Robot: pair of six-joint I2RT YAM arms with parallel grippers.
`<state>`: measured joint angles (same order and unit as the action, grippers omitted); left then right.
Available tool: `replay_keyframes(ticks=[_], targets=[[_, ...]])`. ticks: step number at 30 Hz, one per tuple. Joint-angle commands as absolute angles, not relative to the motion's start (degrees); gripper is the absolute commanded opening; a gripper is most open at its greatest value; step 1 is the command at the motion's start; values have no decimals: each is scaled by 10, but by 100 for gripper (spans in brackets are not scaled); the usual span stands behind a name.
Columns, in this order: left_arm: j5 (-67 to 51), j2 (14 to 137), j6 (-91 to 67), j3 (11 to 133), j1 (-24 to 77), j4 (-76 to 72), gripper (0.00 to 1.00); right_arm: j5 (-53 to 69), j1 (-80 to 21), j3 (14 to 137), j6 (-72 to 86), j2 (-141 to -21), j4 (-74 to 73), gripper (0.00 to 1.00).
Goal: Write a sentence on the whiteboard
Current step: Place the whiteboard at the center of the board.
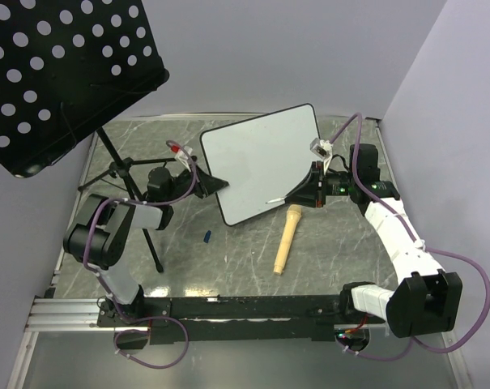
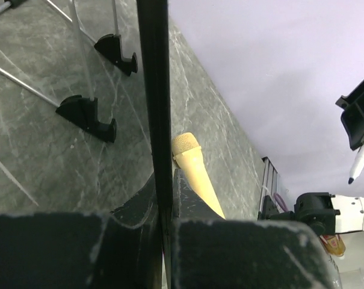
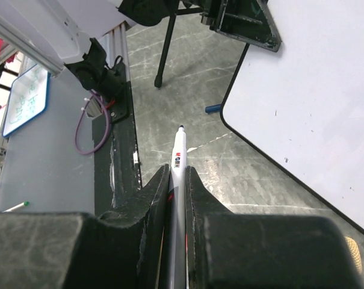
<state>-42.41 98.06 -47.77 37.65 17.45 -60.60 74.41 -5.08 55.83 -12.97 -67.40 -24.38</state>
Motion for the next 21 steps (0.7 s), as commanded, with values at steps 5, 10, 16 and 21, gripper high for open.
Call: replay_keyframes(ticks=[5, 10, 16, 21], targets=[[-406, 932, -473, 327, 176, -818, 1, 769, -47, 576, -144, -667, -236, 0], [-391, 954, -489, 279, 187, -885, 1, 767, -47, 577, -149, -676, -242, 0], [-373, 958, -480, 254, 200, -886, 1, 737, -46, 577, -165, -680, -249, 0], [-374, 962, -464, 249, 210, -864, 1, 692, -56, 574, -178, -680, -244, 0]])
